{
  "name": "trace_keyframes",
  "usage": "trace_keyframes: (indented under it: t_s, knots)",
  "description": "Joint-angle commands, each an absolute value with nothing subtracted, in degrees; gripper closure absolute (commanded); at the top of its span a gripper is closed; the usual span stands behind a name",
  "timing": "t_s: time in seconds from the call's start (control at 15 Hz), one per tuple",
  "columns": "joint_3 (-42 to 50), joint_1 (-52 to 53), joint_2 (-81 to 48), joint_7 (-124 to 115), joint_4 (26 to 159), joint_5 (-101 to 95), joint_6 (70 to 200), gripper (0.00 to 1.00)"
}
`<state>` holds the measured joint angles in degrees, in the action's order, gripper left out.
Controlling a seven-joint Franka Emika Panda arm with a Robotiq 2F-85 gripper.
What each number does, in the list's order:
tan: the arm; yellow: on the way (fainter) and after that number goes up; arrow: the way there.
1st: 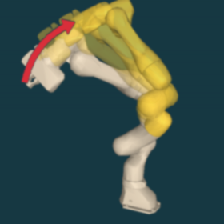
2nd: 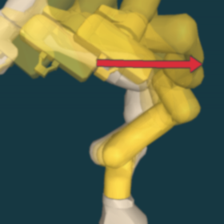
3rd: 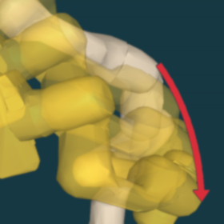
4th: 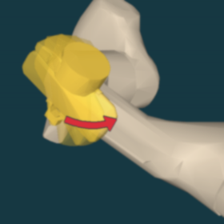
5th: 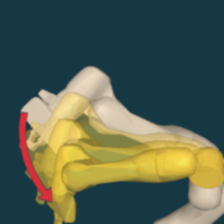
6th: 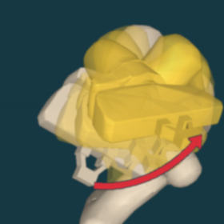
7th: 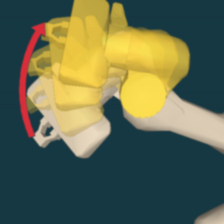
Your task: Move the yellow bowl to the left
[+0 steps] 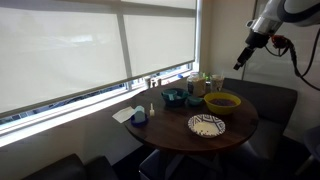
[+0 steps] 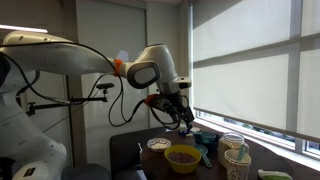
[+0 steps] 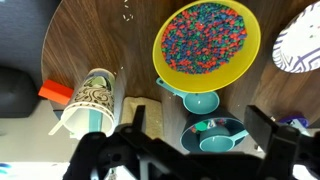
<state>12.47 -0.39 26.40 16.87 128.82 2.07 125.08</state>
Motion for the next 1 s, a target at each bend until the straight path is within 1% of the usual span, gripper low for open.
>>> trace_keyframes:
  t_s: [0.0,0.2,0.47,0.73,0.87,0.93]
  knots:
    - [11.72,-1.29,25.99,17.22,128.50,2.59,124.92,0.00]
    - [11.21,-1.56,22.30,17.66,129.24,0.49,126.91,0.00]
    - [12.82,0.73,14.62,20.81,129.19,9.01,127.83,0.00]
    - [13.94,-0.38,6.51,23.99,126.60,20.90,126.61,0.00]
    - [13.92,-2.04,4.27,24.60,125.55,25.15,125.32,0.00]
    - [12.03,-2.42,6.85,23.21,128.37,21.13,127.30,0.00]
